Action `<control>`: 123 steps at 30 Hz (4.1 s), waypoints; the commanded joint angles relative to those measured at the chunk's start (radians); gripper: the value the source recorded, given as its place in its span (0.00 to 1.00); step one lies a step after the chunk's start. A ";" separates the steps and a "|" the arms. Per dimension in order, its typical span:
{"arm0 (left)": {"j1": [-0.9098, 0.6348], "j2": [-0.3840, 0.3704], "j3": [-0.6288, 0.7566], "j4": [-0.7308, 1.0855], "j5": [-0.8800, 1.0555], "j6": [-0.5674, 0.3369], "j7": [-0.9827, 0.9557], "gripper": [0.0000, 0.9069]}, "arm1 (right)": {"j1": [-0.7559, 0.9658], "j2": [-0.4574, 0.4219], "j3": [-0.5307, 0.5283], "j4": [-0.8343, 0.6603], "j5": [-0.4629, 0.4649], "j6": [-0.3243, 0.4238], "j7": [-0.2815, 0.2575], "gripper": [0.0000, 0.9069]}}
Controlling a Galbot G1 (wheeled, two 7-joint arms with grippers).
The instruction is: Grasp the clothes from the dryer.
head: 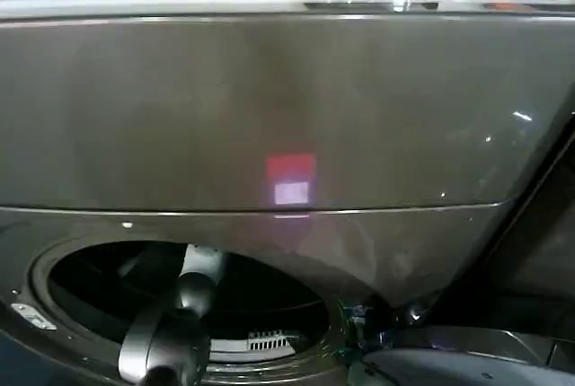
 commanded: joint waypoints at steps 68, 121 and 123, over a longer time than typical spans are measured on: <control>0.807 0.019 0.092 -1.218 -1.792 0.220 -0.763 0.00 | -0.018 0.036 -0.001 -0.030 0.038 0.036 0.025 1.00; 1.221 0.050 0.085 -1.535 -1.718 0.162 -0.783 0.00 | 0.006 0.034 0.003 -0.012 0.078 -0.003 0.036 1.00; 1.220 0.050 0.085 -1.536 -1.717 0.162 -0.782 0.00 | 0.008 0.035 0.002 -0.010 0.075 -0.007 0.036 1.00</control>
